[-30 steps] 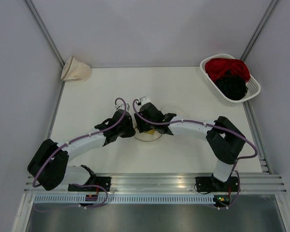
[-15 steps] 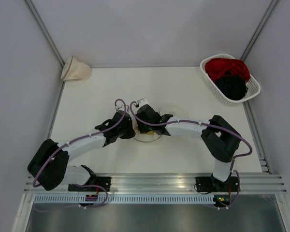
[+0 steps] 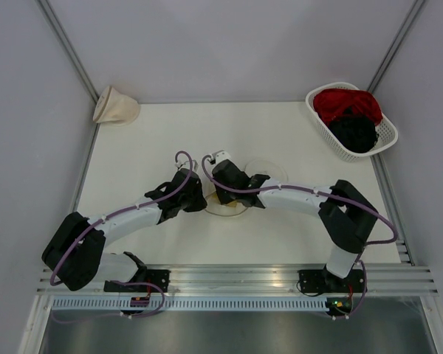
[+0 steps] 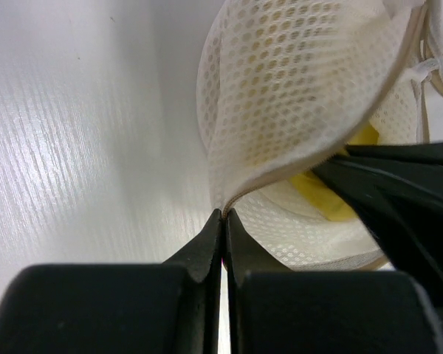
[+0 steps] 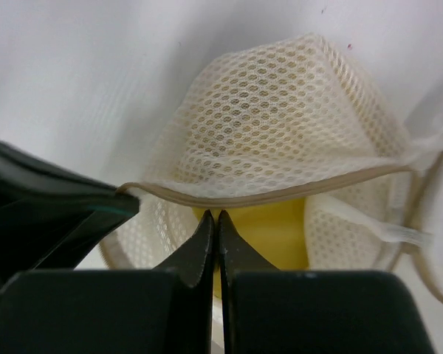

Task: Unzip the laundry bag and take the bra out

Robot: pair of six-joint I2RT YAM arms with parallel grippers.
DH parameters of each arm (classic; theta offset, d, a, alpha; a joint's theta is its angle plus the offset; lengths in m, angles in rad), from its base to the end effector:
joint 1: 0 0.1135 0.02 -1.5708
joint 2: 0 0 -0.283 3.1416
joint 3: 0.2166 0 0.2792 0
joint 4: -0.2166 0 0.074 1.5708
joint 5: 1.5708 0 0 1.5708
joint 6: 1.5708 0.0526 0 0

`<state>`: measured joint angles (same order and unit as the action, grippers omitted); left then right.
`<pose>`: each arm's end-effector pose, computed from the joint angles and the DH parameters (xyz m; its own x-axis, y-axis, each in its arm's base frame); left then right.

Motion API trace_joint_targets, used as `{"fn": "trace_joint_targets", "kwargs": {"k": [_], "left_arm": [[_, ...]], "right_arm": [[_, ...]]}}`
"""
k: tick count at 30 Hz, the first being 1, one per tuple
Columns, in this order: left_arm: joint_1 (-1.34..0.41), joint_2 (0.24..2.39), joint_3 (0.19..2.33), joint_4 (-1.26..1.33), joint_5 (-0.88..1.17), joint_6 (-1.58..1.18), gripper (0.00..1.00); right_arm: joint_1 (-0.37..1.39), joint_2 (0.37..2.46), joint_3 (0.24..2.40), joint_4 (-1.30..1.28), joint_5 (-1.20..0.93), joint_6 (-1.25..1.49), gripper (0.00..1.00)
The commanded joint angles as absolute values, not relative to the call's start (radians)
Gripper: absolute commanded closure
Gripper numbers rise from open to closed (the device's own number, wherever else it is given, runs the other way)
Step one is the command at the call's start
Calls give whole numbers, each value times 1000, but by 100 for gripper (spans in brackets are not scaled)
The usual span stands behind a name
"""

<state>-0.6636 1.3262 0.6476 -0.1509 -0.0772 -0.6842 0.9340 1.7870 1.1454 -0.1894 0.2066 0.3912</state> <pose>0.2284 -0.1734 0.1704 -0.8125 -0.1646 -0.5592 0.0769 0.9207 -0.3827 0.2582 0.3310 0.1821 -0.6747 -0.2847 -0.6810 -0.4840 0.8672 0.1170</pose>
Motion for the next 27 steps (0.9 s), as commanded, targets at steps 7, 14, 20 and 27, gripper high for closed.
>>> {"fn": "trace_joint_targets", "kwargs": {"k": [7,14,20,27], "left_arm": [[-669,1322,663,-137,-103,-712,98],[-669,1331,669,-135,-98,-716,98],[-669,1324,669,-144,-95,-713,98],[-669,1312,655,-152,-81,-713,98]], "right_arm": [[913,1390,1201,-293,-61,324,100],[830,1238,1250,-340,-216,345,100],[755,1171,1232,-293,-319,397,100],[692,1105,1236,-288,-77,379,100]]}}
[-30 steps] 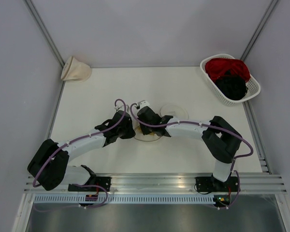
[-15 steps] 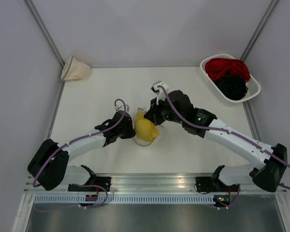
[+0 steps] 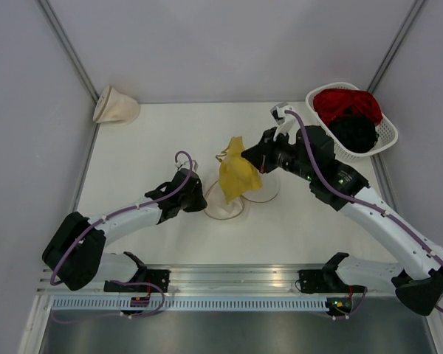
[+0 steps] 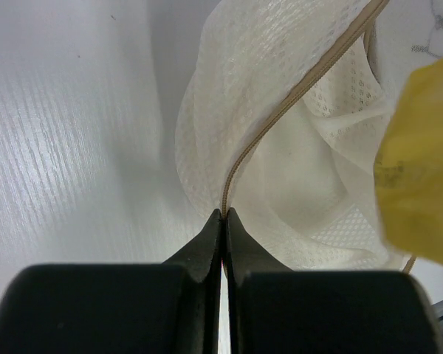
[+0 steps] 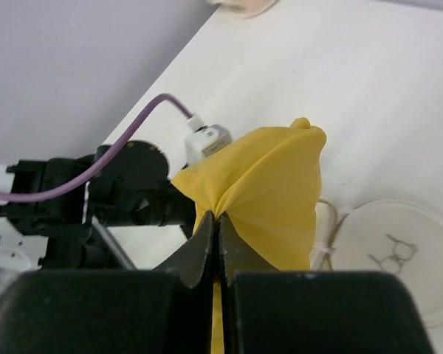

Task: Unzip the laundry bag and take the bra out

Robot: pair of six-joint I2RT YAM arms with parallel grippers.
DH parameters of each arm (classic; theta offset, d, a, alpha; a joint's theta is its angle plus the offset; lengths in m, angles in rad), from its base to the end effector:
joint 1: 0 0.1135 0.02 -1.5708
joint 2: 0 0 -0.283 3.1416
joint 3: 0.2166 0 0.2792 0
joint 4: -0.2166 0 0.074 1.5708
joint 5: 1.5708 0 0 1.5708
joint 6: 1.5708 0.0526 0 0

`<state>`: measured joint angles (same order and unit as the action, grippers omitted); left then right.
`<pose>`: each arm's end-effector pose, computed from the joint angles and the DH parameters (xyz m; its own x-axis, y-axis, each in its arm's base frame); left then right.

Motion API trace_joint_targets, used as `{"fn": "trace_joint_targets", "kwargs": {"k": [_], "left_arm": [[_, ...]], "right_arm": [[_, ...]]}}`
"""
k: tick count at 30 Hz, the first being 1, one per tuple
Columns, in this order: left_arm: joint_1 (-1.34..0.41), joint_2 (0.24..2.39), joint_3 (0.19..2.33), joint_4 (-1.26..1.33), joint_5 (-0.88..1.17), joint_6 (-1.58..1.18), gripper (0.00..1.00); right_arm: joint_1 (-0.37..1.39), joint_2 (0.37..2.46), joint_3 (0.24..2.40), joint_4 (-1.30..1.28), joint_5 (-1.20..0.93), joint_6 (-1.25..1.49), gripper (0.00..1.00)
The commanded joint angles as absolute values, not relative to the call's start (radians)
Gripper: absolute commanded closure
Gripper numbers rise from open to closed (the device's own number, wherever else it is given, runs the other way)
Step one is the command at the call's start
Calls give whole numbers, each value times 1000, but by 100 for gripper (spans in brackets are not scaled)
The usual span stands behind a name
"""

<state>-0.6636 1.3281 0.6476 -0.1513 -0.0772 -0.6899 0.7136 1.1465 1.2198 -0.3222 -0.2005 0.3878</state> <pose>0.2285 -0.1735 0.1698 -0.8139 -0.1691 -0.5558 0.0715 0.9203 -0.3847 0.2144 0.1995 0.4203 -0.4702 0.0831 -0.8787 -0.6585 0.6299 0.4119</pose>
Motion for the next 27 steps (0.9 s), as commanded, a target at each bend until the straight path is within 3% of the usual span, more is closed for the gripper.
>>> {"fn": "trace_joint_targets", "kwargs": {"k": [1,10,16,27], "left_arm": [[-669,1307,652,-152,-78,-713,98],[-669,1296,630,-150,-55,-718,98],[-669,1270,614,-158,-48,-718,98],[-669,1246,627,-195,-29,-710,98]], "right_arm": [[684,1098,1244,-290,-30,373,100],[559,1163,1305,-315,545,345,99],[416,1229,1362,-195,684,310,100],[59,1575,1659,-178,788,391,100]]}}
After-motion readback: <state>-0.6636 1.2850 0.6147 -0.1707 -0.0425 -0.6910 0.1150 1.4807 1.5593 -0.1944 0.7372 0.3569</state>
